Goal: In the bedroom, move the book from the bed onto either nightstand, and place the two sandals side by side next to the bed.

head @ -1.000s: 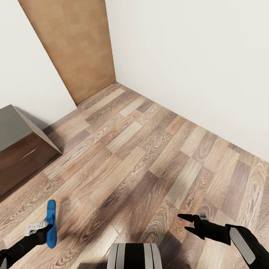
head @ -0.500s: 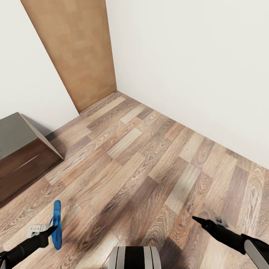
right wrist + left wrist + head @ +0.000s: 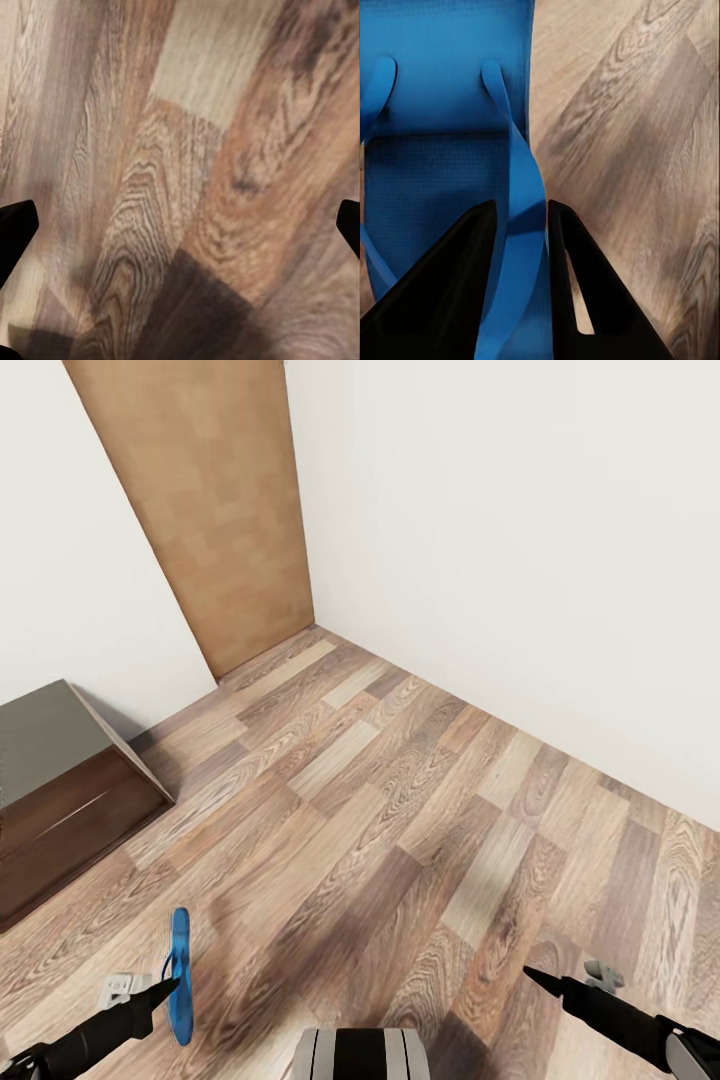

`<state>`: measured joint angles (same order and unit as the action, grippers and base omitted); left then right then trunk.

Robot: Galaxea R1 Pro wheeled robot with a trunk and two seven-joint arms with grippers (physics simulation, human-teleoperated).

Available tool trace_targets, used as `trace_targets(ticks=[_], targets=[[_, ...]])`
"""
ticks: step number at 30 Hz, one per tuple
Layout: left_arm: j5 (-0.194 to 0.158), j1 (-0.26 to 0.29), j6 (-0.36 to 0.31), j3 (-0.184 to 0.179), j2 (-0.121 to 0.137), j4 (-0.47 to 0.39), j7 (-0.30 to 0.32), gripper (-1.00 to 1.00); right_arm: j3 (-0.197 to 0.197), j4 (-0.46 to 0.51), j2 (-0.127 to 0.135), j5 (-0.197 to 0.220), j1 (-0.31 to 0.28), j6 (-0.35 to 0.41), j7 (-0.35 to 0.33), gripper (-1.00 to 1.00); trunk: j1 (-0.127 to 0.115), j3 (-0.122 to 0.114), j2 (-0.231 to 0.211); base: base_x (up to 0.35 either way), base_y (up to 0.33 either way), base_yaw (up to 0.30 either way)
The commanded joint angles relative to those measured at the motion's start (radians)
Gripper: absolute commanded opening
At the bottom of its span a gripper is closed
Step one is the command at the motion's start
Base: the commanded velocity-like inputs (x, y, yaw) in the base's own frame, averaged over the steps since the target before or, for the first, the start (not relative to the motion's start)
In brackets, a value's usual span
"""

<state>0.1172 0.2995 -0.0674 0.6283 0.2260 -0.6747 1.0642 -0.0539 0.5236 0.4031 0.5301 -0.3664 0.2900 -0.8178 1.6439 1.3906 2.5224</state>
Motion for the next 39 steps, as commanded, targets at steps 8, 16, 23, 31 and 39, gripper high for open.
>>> trace_targets(ticks=[8,16,23,31,39], targets=[[0.056,0.001,-0.006,0.007,-0.022,0.000,-0.022,-1.00,-0.001,-0.033,-0.002,-0.002,0.000,0.008,-0.001,1.00,-0.004,-0.030,-0.002,0.000,0.000,0.000],[0.059,0.001,-0.006,0.007,-0.023,0.000,-0.045,-1.00,-0.001,-0.050,-0.004,-0.002,0.000,0.008,-0.001,1.00,-0.007,-0.061,-0.004,0.000,0.000,0.000],[0.059,0.001,-0.005,0.007,-0.024,0.000,-0.046,-1.00,-0.001,-0.050,-0.004,-0.002,0.000,0.008,-0.001,1.00,-0.011,-0.088,-0.005,0.000,0.000,0.000],[0.059,0.001,-0.006,0.007,-0.023,0.000,-0.045,-1.00,-0.001,-0.050,-0.004,-0.002,0.000,0.008,-0.001,1.00,-0.014,-0.119,-0.007,0.000,0.000,0.000],[0.059,0.001,-0.006,0.006,-0.022,0.000,-0.045,-1.00,-0.001,-0.051,-0.007,-0.002,0.000,0.006,0.000,1.00,-0.018,-0.150,-0.009,0.000,0.000,0.000]])
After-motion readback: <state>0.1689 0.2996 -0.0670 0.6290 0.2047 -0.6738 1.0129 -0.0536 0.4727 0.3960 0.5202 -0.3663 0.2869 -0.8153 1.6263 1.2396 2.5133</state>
